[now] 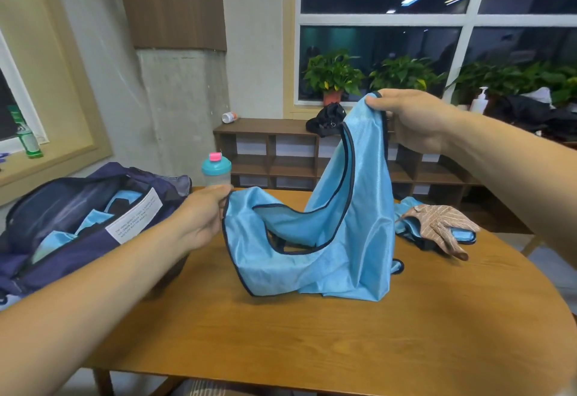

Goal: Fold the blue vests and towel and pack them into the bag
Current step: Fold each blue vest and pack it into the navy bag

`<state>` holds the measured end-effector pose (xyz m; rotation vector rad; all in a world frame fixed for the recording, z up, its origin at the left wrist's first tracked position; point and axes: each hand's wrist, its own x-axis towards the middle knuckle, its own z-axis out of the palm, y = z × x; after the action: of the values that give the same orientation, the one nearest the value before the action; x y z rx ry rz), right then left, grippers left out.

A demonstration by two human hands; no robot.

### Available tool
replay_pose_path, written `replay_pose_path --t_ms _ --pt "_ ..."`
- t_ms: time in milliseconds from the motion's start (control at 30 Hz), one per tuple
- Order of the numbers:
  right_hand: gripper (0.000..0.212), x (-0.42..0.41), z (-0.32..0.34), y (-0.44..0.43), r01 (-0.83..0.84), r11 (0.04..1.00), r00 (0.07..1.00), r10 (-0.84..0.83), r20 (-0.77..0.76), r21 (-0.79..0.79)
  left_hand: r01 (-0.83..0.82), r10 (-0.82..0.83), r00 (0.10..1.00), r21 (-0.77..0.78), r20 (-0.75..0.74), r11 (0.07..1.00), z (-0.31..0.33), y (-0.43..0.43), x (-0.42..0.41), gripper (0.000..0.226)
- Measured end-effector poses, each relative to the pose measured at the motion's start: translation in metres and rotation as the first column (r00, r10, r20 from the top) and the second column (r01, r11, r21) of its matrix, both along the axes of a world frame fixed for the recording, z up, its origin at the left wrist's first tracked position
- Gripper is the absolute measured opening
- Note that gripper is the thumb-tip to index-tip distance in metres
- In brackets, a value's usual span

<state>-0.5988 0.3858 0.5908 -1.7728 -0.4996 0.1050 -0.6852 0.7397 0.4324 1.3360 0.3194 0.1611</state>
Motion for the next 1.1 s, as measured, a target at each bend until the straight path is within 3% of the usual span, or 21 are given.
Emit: replay_pose_path --t_ms 100,233,333,467,600,800,900,1100 --pt "0.016 0.003 -0.003 0.003 -0.021 1.0 1.0 0.02 0.007 0.018 0.17 -0.155 0.978 -0.103 0.137 0.98 0.029 -0.008 -0.006 0.053" --pt "0.018 0.005 -0.003 0.005 -0.002 0.999 1.0 0.001 0.02 0.039 0.265 -0.279 0.918 0.088 0.283 0.96 0.062 -0.015 -0.014 0.09" --pt "0.014 0.007 -0.001 0.003 0.104 0.99 0.993 -0.109 0.052 0.094 0.254 -0.33 0.889 0.257 0.318 0.932 0.081 -0.011 -0.011 0.104" --pt "0.007 0.007 0.004 -0.003 0.223 0.961 0.963 -0.243 0.117 0.166 -0.039 -0.223 0.894 0.564 0.388 0.825 0.108 -0.003 -0.001 0.084" --pt "0.011 0.005 0.012 -0.007 0.224 0.952 0.958 -0.255 0.134 0.211 -0.283 -0.144 0.851 0.673 0.504 0.683 0.136 0.007 0.015 0.065" --pt "0.019 0.007 0.043 -0.016 0.279 0.918 0.915 -0.343 0.212 0.28 -0.555 -0.08 0.765 0.717 0.639 0.422 0.196 0.018 0.026 0.031" --pt "0.02 0.0 0.065 -0.023 0.29 0.905 0.901 -0.368 0.23 0.312 -0.633 -0.046 0.711 0.667 0.702 0.393 0.223 0.027 0.026 0.017" --pt "0.02 -0.008 0.104 -0.036 0.291 0.872 0.888 -0.399 0.227 0.394 -0.677 0.006 0.609 0.515 0.793 0.526 0.272 0.033 0.018 0.007"
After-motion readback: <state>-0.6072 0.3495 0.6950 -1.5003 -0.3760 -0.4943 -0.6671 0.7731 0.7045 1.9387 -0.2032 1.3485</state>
